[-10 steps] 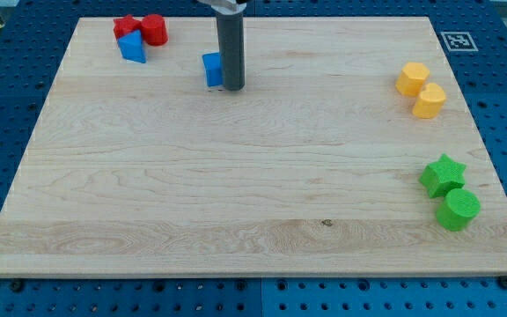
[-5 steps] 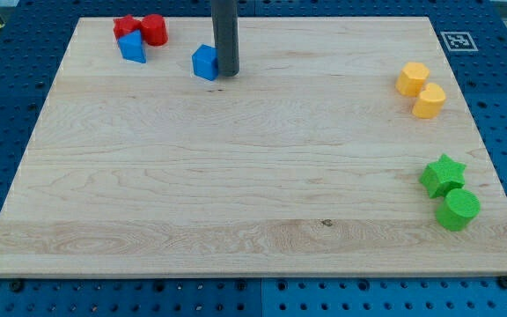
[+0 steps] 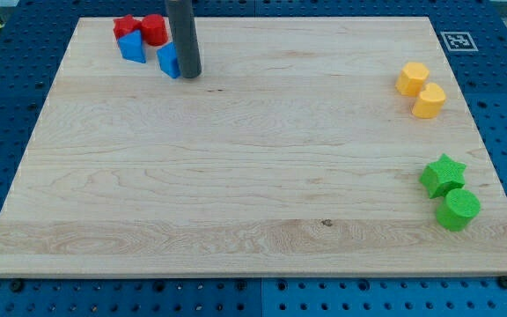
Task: Place the blue cube to the right side of blue triangle
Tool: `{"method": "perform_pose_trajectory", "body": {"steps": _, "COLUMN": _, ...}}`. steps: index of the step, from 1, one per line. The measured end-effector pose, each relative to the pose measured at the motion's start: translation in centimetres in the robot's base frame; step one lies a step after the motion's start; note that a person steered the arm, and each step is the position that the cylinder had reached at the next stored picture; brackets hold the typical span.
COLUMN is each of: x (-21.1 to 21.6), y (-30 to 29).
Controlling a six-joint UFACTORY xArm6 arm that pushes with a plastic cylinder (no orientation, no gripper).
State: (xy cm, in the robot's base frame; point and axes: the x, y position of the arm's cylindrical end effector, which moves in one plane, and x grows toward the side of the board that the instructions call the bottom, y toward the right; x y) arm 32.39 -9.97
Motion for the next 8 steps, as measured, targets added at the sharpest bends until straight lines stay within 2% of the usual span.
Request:
{"method": "perform_pose_trajectory", "body": {"steps": 4, "x": -3.0, "y": -1.1}}
{"method": "perform_pose_trajectory", "body": {"steps": 6, "x": -3.0, "y": -1.7}}
{"method": "perform_pose_trajectory", "body": {"steps": 7, "x": 0.5, "y": -1.7}}
{"method": "perform_pose_trajectory", "body": {"steps": 8, "x": 0.5, "y": -2.1}}
